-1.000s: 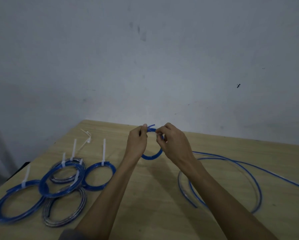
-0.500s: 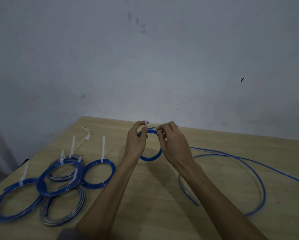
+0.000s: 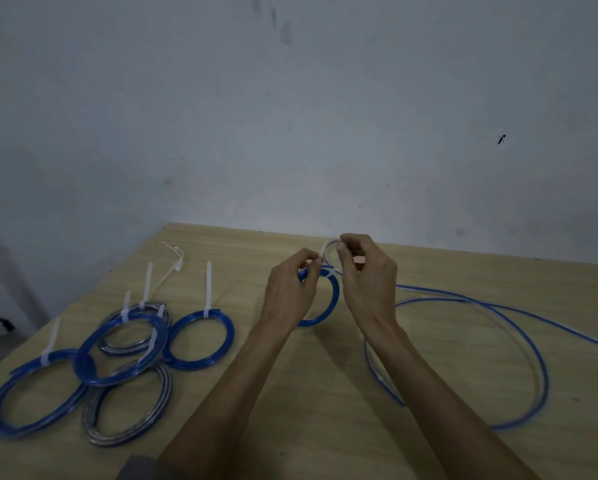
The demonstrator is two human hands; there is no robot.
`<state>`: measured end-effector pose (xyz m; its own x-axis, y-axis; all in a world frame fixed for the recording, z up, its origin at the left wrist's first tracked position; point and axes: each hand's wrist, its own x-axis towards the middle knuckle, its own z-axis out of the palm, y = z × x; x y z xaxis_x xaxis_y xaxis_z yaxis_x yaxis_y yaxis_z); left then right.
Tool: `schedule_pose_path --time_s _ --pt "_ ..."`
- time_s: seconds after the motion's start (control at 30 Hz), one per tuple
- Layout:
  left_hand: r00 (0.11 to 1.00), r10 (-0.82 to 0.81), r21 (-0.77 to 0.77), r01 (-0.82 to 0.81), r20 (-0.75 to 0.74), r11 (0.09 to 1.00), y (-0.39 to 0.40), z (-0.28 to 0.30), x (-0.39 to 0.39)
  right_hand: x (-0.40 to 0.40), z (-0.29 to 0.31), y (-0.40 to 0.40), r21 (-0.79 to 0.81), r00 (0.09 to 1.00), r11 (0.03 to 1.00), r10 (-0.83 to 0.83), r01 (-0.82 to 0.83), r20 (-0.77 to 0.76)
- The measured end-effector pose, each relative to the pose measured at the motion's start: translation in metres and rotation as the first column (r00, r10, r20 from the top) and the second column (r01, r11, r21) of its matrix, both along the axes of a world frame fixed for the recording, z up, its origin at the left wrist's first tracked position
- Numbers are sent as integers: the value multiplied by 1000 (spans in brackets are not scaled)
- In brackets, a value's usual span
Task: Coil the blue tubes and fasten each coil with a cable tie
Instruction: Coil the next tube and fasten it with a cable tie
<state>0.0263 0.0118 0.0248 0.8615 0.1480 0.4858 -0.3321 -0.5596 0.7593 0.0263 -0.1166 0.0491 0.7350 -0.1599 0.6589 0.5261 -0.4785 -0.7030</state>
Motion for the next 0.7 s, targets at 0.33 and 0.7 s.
schedule_pose_path --time_s 0.33,0.7 --pt "993 1 29 -4 114 1000 -1 -7 -2 10 -5 -6 -42 995 996 78 -81 -60" --pt "994 21 32 -24 104 999 -3 -6 -4 8 -3 -7 -32 992 994 104 -106 -67"
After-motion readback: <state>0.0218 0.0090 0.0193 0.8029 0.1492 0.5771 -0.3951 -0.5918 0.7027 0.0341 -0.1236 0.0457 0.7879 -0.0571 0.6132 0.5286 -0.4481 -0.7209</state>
